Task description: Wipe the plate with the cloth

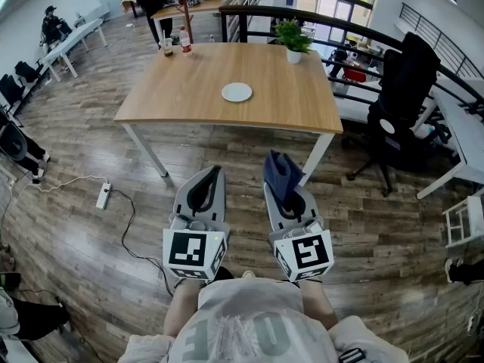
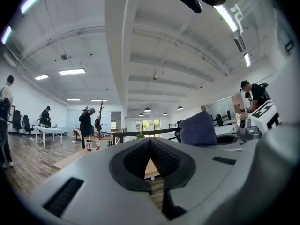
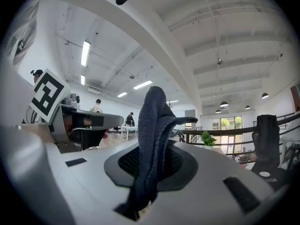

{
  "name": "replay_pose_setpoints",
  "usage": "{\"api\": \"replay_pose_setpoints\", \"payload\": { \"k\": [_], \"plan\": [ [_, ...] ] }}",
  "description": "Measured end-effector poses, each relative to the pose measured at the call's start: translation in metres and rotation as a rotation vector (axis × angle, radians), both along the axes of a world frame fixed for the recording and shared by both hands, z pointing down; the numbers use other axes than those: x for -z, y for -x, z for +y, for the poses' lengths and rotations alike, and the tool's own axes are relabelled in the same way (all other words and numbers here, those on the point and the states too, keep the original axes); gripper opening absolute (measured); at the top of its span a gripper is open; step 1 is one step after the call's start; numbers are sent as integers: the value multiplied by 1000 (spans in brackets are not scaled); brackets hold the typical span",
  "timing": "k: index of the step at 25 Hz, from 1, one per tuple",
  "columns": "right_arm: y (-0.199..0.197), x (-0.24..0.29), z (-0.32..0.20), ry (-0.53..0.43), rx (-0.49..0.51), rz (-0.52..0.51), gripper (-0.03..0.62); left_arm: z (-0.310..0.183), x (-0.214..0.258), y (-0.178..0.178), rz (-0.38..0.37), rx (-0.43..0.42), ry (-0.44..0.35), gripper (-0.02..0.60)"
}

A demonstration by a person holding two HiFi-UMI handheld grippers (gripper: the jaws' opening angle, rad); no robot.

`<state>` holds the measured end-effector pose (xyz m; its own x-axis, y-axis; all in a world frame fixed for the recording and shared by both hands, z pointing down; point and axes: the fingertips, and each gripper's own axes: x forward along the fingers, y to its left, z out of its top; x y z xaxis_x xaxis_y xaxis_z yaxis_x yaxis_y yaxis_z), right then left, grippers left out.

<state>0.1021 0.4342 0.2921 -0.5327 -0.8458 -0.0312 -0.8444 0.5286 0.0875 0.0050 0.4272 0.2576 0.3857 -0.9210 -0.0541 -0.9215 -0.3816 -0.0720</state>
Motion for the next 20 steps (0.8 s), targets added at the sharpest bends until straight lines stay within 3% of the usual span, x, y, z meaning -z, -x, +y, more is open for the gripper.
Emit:
{"api": "replay_pose_setpoints", "payload": {
  "k": [12,20],
  "plan": [
    [6,-10,-5,5,21,42,60,-3,-6,2,-3,4,16,6],
    [38,-21,-9,51,115,-36,60,-1,-19,45,-11,93,69,6]
  ]
}}
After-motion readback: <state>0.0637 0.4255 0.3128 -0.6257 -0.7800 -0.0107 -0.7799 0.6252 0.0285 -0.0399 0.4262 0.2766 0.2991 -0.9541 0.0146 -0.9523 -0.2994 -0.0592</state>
